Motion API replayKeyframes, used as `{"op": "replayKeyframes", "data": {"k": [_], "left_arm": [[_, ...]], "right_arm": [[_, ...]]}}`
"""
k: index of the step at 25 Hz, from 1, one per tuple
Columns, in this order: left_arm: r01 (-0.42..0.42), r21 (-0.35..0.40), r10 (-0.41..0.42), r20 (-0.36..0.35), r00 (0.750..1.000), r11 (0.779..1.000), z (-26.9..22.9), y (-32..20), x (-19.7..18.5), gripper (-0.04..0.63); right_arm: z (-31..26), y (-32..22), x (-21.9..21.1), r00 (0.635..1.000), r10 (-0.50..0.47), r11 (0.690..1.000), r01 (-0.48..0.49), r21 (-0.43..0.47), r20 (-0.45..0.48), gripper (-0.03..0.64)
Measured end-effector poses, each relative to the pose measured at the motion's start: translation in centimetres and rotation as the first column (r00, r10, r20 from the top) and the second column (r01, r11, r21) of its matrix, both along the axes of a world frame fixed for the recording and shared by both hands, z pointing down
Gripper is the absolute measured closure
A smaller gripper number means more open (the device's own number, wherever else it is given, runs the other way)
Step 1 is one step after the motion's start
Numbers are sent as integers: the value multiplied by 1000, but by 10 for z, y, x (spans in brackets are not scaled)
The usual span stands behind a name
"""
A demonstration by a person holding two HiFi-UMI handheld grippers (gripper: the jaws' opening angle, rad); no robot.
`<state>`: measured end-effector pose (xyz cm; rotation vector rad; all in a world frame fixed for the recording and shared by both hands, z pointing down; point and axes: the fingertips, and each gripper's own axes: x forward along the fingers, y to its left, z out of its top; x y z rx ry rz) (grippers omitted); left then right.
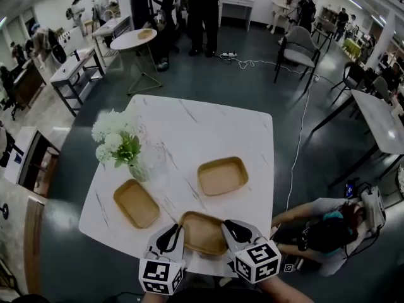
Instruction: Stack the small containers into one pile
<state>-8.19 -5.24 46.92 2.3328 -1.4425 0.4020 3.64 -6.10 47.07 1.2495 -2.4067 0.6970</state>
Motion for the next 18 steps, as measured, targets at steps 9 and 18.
{"op": "replayKeyframes", "data": {"k": [9, 18], "left_arm": [[-93, -64, 97, 55, 994, 994, 20, -18, 5, 509], [-89, -127, 96, 55, 994, 988, 38, -14, 0, 492]], "right_arm": [[28, 3, 20, 991, 110, 989, -116, -88, -71, 534], [46, 16, 21, 988, 139, 975, -150, -163, -73, 512]]}}
